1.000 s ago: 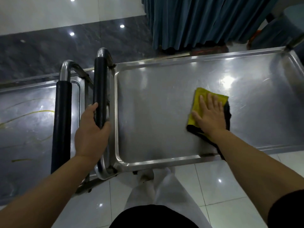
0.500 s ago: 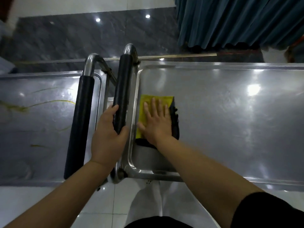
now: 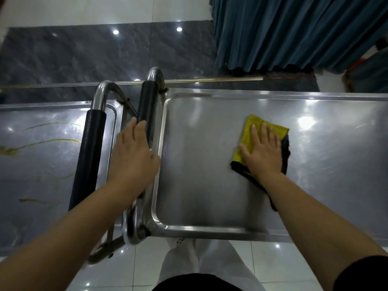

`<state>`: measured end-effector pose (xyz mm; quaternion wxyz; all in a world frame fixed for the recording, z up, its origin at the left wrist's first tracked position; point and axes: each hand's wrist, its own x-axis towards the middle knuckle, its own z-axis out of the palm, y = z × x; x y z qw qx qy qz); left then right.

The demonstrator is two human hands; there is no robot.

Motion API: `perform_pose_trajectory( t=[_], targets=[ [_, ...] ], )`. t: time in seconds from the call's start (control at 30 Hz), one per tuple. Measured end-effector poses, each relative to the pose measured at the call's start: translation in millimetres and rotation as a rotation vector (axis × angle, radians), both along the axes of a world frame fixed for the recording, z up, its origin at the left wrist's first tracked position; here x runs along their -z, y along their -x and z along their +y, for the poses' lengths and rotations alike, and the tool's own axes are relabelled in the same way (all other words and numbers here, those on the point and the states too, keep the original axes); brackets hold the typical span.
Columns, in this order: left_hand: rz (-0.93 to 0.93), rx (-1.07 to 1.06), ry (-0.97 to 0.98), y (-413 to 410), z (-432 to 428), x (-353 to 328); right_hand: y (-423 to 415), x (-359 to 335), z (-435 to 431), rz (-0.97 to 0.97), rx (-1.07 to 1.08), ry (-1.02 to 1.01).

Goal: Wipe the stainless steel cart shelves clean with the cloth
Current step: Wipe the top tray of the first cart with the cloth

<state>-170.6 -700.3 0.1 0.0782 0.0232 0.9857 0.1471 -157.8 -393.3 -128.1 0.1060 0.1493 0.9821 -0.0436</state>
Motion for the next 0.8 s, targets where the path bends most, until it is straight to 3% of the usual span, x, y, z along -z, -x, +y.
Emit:
perform_pose_trajectory(
  t=[0.17,0.33,0.63,0.8],
  targets=[
    [0.005,-0.007,-0.065,55.1,9.0,9.5,-2.9,-1.5,31.3,-0.007,0.268,0.008],
    [0.041,-0.063,-0.13,57.1,7.6,22.9,20.3,4.2,-16.8,-0.004,0.373,-0.024],
    [0.097,-0.081,-0.174,56.1,1.5,25.8,71.2,8.1,-185.3,0.007,-0.316,0.108],
    [0.065,-0.102,-0.211,51.9,-0.2,23.9,76.4,12.9,-176.7,-0.015,-0.551,0.148]
  ],
)
